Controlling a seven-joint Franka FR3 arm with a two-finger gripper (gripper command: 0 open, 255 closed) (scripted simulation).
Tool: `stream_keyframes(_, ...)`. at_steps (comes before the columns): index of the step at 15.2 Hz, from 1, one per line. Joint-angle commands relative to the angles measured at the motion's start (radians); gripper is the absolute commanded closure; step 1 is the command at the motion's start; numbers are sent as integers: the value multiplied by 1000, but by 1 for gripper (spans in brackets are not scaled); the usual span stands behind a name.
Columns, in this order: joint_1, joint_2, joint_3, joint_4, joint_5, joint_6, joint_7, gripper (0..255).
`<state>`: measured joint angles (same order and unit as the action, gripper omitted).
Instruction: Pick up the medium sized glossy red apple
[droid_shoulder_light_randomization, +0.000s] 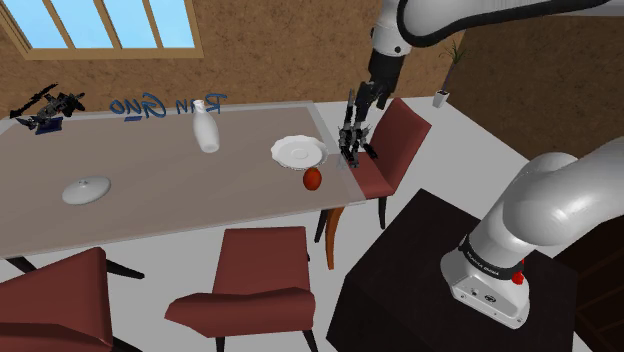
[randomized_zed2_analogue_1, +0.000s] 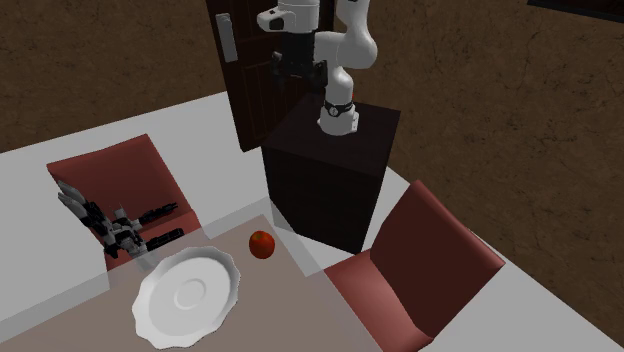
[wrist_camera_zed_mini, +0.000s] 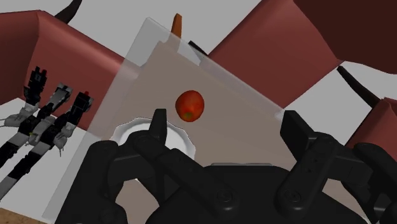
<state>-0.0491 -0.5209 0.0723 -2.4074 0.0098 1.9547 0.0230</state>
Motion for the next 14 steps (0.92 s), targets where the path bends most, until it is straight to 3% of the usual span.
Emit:
stream_keyframes(1, -7, 63, 4, -3, -5, 63, 13, 0)
stream_keyframes(14, -41, 545, 21, 125, -78, 383, 125, 0)
